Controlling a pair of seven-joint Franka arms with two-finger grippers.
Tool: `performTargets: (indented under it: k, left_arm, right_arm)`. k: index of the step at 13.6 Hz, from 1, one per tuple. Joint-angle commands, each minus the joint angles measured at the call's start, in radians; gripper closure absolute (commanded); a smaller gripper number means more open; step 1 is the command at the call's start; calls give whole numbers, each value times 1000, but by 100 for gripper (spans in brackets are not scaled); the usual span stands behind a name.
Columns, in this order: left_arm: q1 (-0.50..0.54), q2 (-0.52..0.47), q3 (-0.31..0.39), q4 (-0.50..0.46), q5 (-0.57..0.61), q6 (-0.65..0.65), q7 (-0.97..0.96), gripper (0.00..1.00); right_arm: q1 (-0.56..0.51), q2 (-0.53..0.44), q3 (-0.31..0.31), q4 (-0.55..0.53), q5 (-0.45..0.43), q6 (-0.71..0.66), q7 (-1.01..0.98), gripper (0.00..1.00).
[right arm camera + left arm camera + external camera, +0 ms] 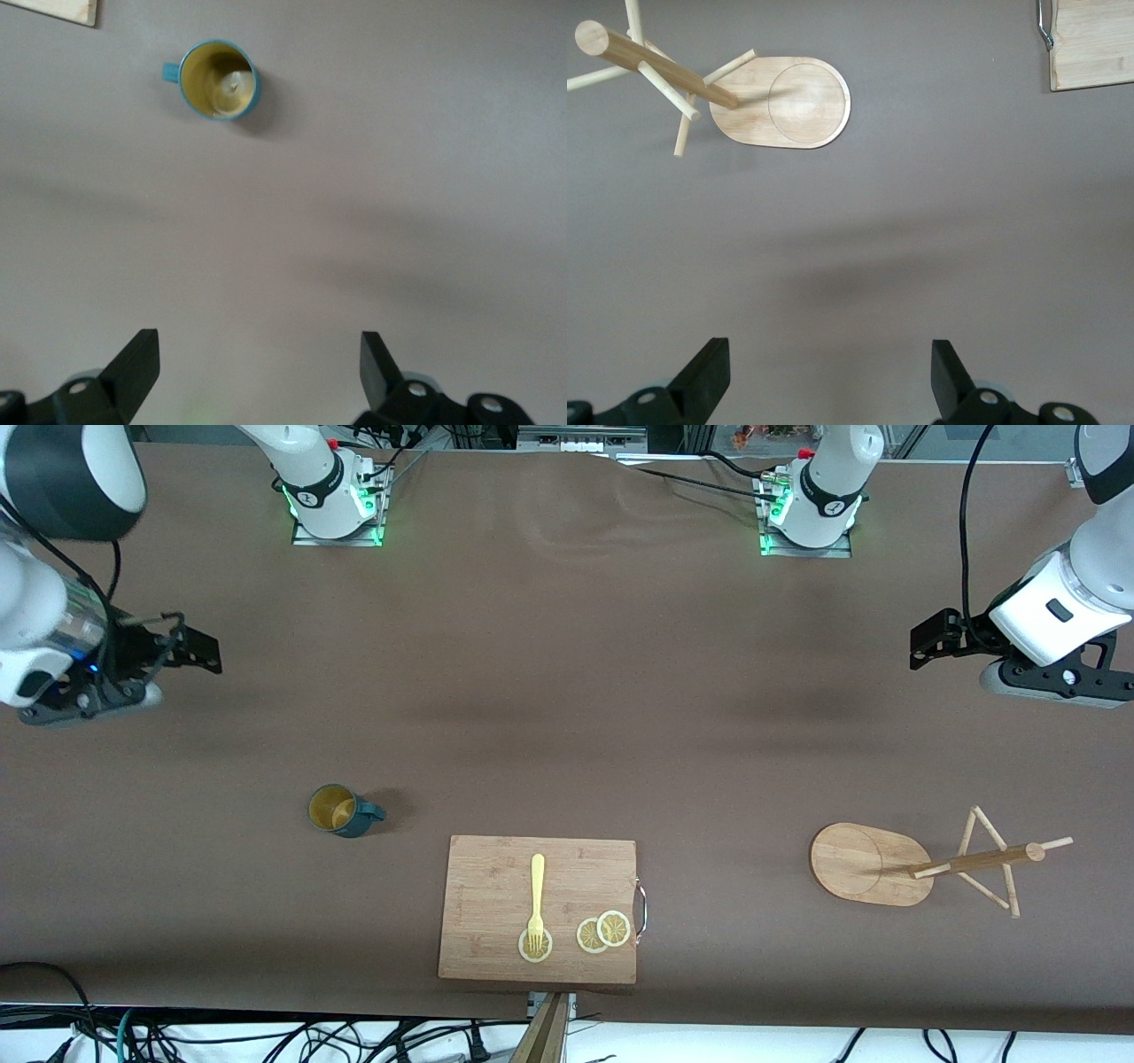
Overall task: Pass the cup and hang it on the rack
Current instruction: 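Lower the open right gripper onto the teal mug's rim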
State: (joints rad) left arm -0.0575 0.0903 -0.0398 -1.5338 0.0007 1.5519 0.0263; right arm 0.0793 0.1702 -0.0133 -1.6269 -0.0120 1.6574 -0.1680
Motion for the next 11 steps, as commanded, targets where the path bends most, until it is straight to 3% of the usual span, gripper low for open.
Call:
performTargets:
  k: [1,5,11]
  left_arm:
    - [-5,13,0,31,21,-21,6,0]
    - [-5,13,0,31,21,-19,7,0]
    - [-5,13,0,31,21,-21,7,0]
  right_arm:
    - [11,76,1,-7,15,89,15,0]
    - [13,155,1,-77,30,289,15,0]
    - [27,345,1,-16,46,420,73,0]
